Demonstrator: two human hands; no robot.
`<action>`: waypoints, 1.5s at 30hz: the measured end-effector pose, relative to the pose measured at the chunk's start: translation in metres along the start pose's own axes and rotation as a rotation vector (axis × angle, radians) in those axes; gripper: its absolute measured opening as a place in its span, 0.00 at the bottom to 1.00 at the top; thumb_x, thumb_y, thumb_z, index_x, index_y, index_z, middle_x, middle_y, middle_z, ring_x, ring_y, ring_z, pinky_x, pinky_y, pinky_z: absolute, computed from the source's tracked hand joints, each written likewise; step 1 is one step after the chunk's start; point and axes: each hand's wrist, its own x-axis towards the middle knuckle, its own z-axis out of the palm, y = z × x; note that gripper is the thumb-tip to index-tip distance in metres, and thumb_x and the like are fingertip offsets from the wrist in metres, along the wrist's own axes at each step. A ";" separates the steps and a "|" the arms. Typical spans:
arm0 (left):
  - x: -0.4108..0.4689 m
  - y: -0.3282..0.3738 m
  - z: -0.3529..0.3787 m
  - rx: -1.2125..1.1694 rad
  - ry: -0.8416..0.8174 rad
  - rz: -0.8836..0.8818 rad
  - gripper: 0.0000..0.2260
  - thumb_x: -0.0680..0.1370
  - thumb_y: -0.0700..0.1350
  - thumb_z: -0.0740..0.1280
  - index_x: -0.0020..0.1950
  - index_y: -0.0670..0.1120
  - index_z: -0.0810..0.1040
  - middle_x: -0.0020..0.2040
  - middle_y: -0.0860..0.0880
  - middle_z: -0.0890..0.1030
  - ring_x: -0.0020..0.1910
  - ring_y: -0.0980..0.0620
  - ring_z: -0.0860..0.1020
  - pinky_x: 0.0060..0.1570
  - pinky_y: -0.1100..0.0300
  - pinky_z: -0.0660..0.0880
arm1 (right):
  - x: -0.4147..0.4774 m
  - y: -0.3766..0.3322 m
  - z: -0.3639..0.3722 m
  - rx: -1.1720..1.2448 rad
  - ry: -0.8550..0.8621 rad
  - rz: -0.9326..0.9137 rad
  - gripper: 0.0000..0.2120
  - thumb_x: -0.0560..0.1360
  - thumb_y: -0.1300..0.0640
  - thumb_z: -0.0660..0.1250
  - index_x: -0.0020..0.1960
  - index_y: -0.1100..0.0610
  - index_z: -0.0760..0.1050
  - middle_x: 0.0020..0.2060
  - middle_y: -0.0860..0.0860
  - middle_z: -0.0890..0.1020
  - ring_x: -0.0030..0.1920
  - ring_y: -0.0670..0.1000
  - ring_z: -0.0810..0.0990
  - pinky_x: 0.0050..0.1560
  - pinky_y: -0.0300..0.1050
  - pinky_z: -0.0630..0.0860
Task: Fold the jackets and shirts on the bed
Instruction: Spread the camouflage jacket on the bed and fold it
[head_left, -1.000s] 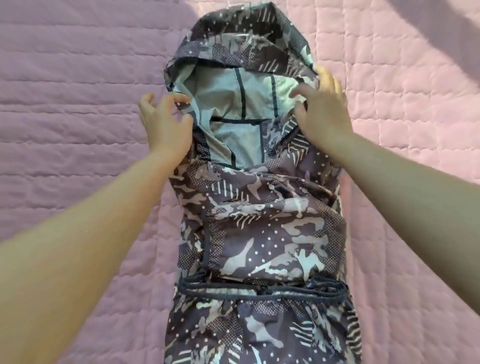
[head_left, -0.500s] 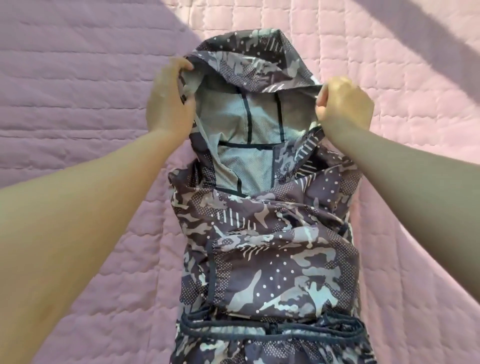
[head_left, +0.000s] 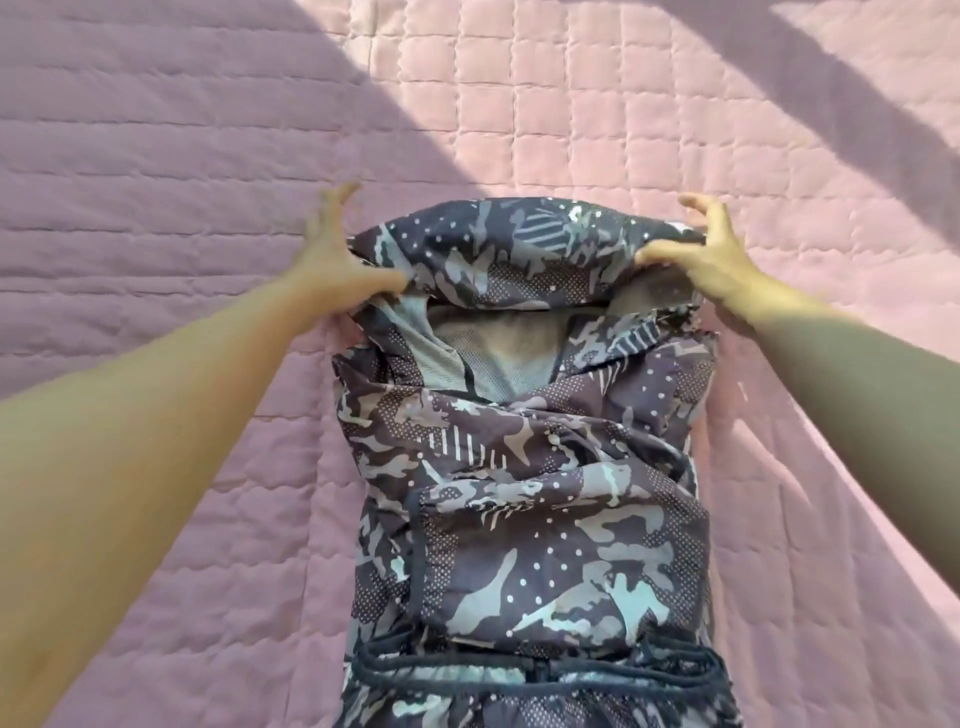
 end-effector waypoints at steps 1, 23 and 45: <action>0.003 0.003 0.001 -0.084 0.000 -0.015 0.42 0.69 0.42 0.75 0.74 0.60 0.55 0.73 0.43 0.62 0.66 0.46 0.67 0.61 0.55 0.70 | 0.001 -0.005 0.001 -0.004 0.020 -0.049 0.44 0.62 0.47 0.78 0.72 0.44 0.61 0.70 0.55 0.66 0.67 0.53 0.68 0.65 0.50 0.69; -0.082 0.064 -0.019 0.288 0.317 0.654 0.15 0.83 0.50 0.56 0.50 0.40 0.74 0.36 0.49 0.72 0.31 0.51 0.65 0.29 0.57 0.58 | -0.088 -0.066 -0.026 -0.253 0.181 -0.538 0.08 0.81 0.58 0.57 0.49 0.51 0.74 0.36 0.43 0.76 0.34 0.40 0.72 0.40 0.37 0.72; -0.211 -0.050 0.089 1.016 -0.103 0.485 0.43 0.66 0.79 0.55 0.77 0.65 0.48 0.80 0.50 0.40 0.76 0.35 0.38 0.65 0.23 0.45 | -0.221 0.087 0.084 -1.087 -0.044 -0.450 0.33 0.74 0.27 0.50 0.76 0.33 0.47 0.79 0.48 0.44 0.78 0.60 0.43 0.70 0.74 0.44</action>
